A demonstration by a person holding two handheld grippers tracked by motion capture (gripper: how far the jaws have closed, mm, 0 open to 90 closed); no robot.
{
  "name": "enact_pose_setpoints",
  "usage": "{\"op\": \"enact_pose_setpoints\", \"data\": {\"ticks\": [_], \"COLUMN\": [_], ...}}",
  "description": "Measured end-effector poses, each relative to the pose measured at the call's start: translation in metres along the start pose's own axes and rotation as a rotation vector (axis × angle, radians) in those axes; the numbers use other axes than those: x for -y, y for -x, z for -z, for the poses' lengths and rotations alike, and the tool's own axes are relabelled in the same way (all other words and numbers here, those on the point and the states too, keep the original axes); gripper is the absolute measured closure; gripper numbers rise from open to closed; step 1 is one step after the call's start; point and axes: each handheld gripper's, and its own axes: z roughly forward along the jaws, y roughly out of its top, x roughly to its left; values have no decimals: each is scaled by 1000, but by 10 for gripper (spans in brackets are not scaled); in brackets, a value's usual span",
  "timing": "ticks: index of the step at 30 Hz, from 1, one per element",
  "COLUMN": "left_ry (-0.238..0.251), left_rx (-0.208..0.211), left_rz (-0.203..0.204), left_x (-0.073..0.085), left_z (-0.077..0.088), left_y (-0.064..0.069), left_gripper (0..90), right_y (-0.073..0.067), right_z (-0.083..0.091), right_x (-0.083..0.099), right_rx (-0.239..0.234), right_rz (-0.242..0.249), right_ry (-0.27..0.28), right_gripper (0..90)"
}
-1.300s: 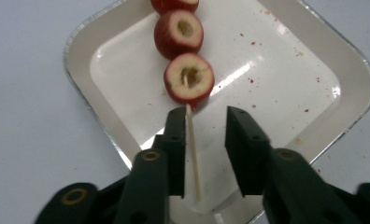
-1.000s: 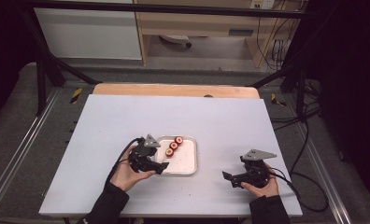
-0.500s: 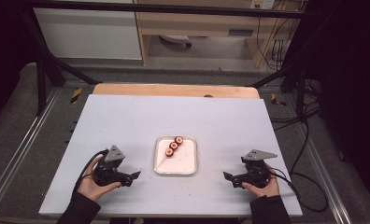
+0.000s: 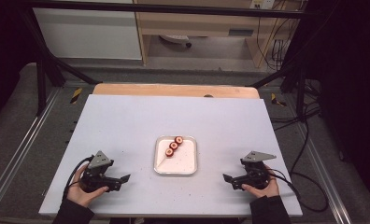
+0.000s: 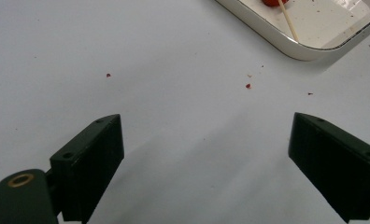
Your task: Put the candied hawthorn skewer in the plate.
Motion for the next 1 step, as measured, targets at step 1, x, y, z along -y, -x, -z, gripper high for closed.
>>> {"op": "enact_pose_setpoints", "data": {"ticks": [1], "left_ry": [-2], "left_rx": [0], "left_rz": [1], "left_x": [0], "left_z": [0], "left_y": [0], "left_gripper": [105], "right_y": [-1], "right_z": [0], "right_x": [0], "right_rx": [-3], "right_rz": [-4], "right_ry": [-1], "right_gripper": [8]}}
